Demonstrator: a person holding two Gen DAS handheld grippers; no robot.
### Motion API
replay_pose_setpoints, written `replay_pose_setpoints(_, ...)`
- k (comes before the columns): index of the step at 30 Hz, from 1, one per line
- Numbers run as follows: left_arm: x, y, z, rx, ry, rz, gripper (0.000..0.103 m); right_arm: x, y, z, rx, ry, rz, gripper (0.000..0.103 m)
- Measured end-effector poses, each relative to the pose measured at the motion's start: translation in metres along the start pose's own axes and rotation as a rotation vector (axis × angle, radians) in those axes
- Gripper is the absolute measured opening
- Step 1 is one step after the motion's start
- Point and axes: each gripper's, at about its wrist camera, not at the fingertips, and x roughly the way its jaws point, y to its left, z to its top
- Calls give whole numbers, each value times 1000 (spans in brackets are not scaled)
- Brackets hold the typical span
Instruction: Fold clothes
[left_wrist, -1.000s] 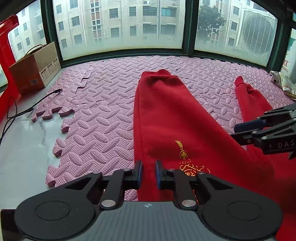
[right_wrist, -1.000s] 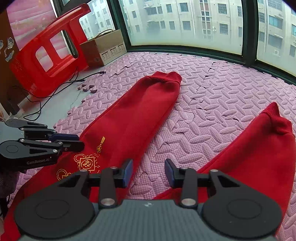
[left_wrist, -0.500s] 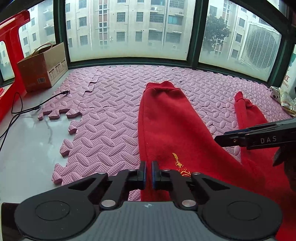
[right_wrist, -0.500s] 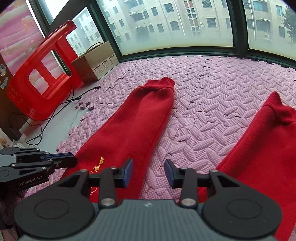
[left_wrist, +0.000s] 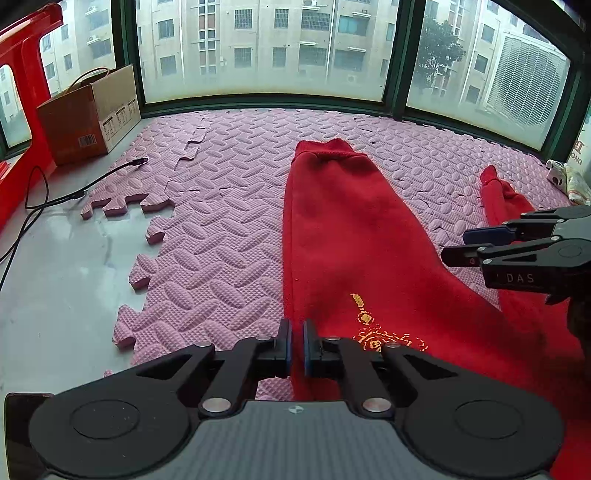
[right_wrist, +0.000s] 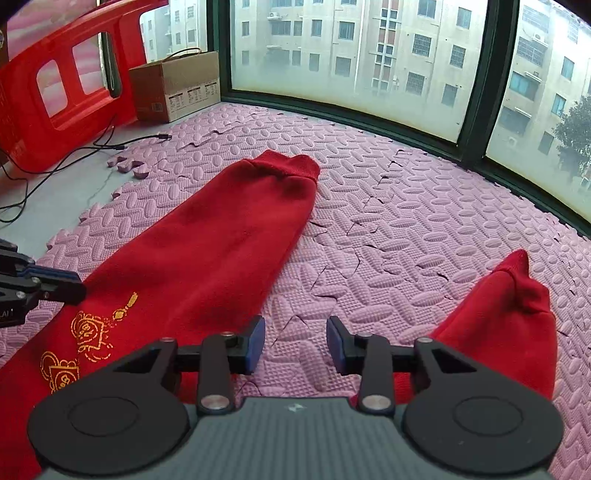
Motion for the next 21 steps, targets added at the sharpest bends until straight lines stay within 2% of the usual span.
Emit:
replay_pose_setpoints(5,-2,2,4,-2,2,-12,10,0,-6,6,72,-3,129,35)
replay_pose_setpoints(10,-8,-1,14,12,-35,-11,10,12,5,9,1,23,73,35)
replay_pose_setpoints(17,13,-7,31,36,-34,-12,12,23,-9,28,106,19,151,34)
replay_pose_setpoints(19,23,-7,34,33,-22,2,11,32,-11,30,136,36,162,29)
replay_pose_setpoints(21,31,-5,35,34,-13,12,11,39,-13,30,173,52,176,17)
